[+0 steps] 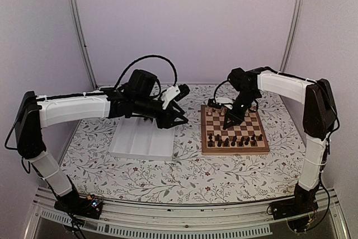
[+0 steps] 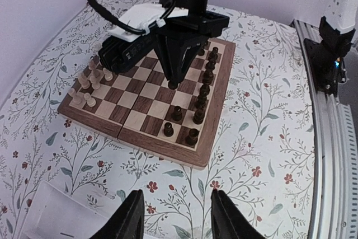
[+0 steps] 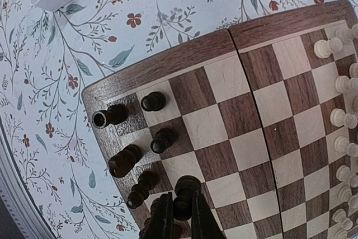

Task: Set up the chess pieces on the board
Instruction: Place the chess piece on the chessboard.

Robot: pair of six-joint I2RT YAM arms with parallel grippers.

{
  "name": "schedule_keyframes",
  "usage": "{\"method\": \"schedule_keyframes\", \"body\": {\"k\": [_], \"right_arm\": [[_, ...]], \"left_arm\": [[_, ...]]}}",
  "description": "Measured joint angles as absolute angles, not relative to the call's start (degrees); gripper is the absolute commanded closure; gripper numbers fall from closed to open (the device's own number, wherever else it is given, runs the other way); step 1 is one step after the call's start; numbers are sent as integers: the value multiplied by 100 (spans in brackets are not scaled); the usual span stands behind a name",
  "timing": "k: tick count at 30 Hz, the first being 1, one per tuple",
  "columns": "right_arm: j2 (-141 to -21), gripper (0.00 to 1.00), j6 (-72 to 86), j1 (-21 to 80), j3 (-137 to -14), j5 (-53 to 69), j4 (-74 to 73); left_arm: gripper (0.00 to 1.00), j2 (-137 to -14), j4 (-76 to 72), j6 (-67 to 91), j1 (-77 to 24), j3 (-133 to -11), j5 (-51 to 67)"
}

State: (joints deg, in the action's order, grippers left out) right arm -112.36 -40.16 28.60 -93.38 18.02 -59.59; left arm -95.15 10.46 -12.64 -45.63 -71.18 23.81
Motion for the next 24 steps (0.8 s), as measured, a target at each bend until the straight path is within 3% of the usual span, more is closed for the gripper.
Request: {"method": "schedule_keyframes", "body": {"k": [24], "right_arm": [[-11585, 97, -4014, 2893, -9303, 1835, -6101]], "left_arm": [[57, -9566, 1153, -1197, -4624, -7120, 2381]]}}
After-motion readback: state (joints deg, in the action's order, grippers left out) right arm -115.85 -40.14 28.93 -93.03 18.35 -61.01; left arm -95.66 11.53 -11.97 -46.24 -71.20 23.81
